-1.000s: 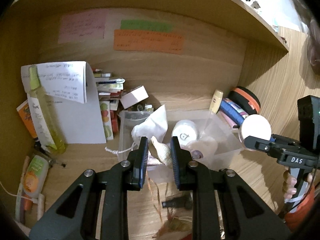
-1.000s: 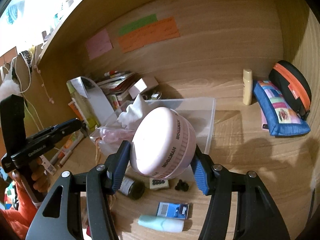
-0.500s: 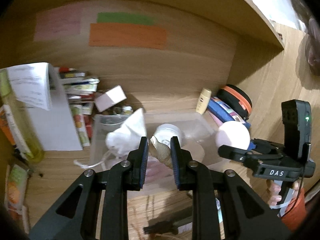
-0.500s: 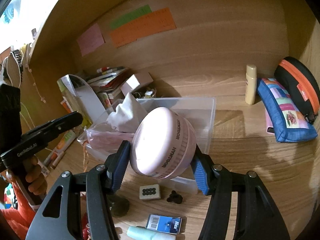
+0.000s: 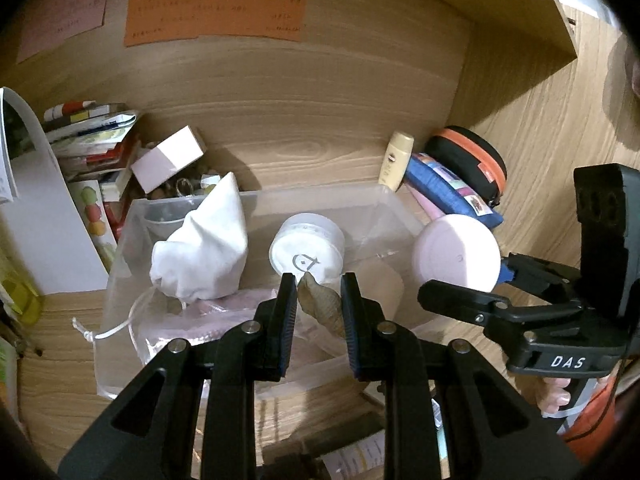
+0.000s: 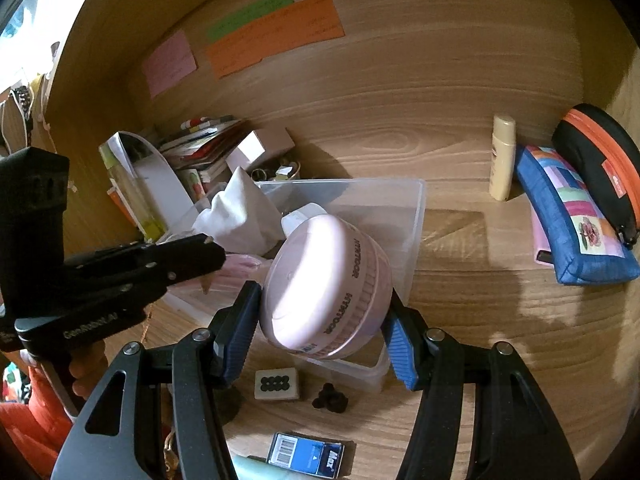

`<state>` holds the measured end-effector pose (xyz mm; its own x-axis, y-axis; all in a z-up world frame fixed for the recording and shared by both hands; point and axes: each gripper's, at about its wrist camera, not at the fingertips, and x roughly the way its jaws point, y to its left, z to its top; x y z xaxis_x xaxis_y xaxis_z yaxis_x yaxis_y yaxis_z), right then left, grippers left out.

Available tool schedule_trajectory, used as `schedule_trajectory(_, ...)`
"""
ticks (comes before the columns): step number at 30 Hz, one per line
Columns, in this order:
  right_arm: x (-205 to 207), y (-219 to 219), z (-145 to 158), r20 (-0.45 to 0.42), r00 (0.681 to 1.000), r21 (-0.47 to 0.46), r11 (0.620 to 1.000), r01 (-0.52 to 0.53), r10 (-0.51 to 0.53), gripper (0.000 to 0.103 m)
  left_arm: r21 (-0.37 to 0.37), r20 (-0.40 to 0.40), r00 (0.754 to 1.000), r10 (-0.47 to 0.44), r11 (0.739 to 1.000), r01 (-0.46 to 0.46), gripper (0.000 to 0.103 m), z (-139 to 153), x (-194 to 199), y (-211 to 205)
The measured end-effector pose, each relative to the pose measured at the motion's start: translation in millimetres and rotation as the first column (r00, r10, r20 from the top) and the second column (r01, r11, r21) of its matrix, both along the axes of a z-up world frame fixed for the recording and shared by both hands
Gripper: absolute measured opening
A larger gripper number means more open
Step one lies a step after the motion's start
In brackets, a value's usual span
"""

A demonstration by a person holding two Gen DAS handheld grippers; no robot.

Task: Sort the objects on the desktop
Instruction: 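Release the shell and pink compact into the clear box by opening both tools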

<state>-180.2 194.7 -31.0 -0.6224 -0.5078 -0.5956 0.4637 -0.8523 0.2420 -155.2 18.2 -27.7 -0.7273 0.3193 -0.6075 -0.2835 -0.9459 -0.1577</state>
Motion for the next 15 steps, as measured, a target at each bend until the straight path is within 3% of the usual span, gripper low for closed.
schedule_trajectory(12,0.3,-16.2,-5.8,-0.034,0.999,0.103,0.995,0.015,-0.012,0.055,-0.024,-0.012,1.000,-0.009,1.000,0.009,0.022,0.0,0.7,1.6)
schedule_trajectory(15,0.7,-18.6,-6.5,-0.044,0.999,0.118,0.993,0.024,-0.018,0.055,-0.034,-0.012,1.000,-0.014,0.999,0.014,0.027,-0.3,2.5,2.7)
